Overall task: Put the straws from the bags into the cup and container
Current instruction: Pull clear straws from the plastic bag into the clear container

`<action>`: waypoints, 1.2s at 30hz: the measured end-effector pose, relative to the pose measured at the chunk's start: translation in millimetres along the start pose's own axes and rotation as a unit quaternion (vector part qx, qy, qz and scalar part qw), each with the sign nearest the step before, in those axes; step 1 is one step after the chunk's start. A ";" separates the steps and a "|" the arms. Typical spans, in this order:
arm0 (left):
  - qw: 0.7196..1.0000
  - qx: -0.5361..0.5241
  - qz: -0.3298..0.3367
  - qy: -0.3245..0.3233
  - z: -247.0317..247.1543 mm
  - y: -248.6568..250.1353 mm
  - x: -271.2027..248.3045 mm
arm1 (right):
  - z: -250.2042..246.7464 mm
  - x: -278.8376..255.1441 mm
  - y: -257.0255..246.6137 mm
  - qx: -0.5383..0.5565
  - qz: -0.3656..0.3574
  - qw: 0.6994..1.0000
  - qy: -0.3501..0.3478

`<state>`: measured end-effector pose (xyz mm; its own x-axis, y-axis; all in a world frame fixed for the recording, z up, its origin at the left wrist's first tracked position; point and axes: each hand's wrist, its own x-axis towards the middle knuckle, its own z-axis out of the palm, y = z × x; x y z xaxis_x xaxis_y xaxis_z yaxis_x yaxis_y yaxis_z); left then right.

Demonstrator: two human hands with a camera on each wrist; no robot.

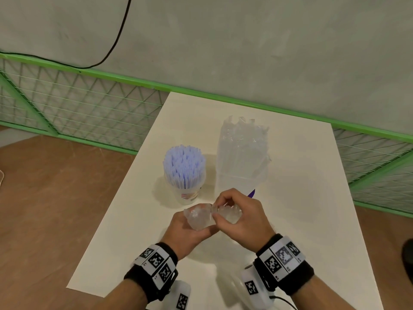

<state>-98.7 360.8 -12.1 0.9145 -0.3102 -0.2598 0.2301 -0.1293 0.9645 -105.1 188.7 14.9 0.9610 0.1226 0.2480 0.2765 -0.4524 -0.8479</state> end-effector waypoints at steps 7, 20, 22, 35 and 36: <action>0.999 0.028 0.022 0.025 3.5 0.5 3.2 | 2.4 -3.6 3.3 -0.041 -0.021 0.998 0.036; 0.994 0.064 0.080 0.032 11.5 13.3 11.4 | -18.7 -13.3 1.5 -0.036 0.053 0.997 0.050; 0.993 0.074 0.083 0.029 12.6 11.0 12.0 | -29.3 -12.2 0.4 -0.040 0.051 0.993 0.100; 0.998 0.025 0.051 0.039 9.0 -15.4 19.4 | -166.3 52.5 -60.6 0.076 -0.073 0.925 0.366; 0.998 0.028 0.051 0.035 7.9 -16.4 20.0 | -170.9 58.8 -58.9 0.060 -0.073 0.926 0.366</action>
<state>-86.8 349.3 -33.5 0.9537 -0.2580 -0.1549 0.1178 -0.1535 0.9811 -66.3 71.5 159.4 0.6622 -0.4775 0.5775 0.4442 -0.3706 -0.8157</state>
